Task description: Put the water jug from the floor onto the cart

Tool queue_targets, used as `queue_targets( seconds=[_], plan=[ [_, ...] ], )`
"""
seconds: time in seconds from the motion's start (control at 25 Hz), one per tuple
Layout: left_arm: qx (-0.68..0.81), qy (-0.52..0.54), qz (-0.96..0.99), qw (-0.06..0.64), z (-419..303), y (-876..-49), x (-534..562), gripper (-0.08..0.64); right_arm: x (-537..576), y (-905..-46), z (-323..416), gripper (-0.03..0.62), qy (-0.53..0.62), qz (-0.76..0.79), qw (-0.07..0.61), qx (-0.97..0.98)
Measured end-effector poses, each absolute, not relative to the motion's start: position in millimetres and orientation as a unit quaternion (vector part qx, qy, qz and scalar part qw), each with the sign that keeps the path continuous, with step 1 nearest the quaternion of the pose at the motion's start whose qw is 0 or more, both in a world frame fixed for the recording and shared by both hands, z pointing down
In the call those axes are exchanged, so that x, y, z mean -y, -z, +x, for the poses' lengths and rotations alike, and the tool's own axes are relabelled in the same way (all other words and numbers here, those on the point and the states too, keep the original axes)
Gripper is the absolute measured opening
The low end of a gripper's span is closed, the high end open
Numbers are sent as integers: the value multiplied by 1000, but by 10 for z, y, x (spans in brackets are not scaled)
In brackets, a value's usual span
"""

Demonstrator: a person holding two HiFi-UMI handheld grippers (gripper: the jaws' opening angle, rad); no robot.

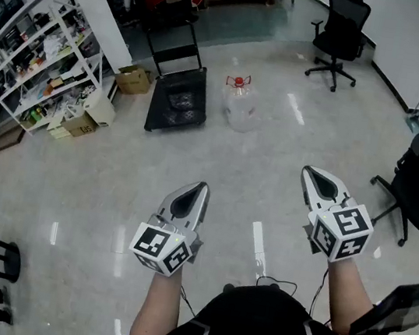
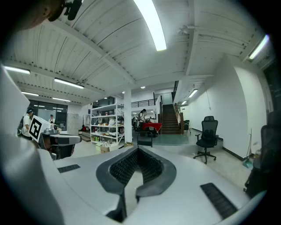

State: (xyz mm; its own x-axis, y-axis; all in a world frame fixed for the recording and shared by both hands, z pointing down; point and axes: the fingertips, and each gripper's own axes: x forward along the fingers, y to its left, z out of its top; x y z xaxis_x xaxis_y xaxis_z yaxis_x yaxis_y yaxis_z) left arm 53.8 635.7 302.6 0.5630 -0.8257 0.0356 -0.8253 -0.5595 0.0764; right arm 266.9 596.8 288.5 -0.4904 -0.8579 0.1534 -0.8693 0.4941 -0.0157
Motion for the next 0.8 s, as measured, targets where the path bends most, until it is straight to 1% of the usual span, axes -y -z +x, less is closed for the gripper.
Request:
queue_targets(
  seconds=[0.12, 0.52, 0.8],
  plan=[
    [456, -13, 889, 28, 475, -2999, -6345, -5, -5940, -2894, 2565, 2, -44, 504, 64, 860],
    [433, -14, 900, 32, 274, -3041, -6259, -5, -5918, -2919, 2243, 2, -39, 511, 72, 856],
    [408, -35, 912, 26, 200, -3116, -6152, -5, -5963, -2912, 2013, 2, -47, 515, 58, 854]
  ],
)
